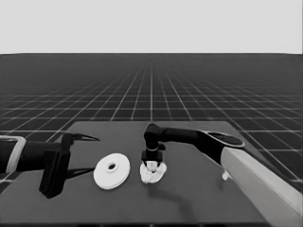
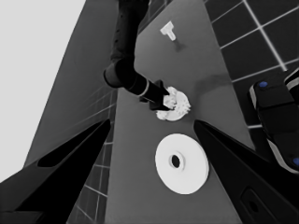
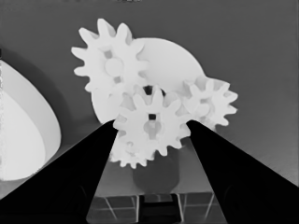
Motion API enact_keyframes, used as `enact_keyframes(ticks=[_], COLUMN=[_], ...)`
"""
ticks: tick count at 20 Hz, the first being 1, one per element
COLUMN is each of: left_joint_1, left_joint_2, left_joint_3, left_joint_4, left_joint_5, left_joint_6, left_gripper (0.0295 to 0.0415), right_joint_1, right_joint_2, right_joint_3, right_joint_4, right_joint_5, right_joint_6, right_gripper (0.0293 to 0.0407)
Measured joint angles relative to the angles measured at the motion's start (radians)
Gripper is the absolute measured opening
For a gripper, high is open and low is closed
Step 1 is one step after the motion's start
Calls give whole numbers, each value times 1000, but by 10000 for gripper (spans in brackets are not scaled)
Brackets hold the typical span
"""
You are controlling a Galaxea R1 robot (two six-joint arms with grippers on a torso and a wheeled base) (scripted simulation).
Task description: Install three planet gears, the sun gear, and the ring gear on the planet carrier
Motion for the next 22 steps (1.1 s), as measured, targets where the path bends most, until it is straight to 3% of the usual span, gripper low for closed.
enact_keyframes(ticks=[22], left_joint_1=[0], left_joint_2=[0], left_joint_3=[0], left_joint_4=[0], left_joint_5=[0], left_joint_6=[0], left_gripper=[385], right_joint_1=[0], right_joint_2=[0], right_joint_3=[0], right_joint_4=[0], right_joint_5=[0], right_joint_6=[230], right_gripper=[312])
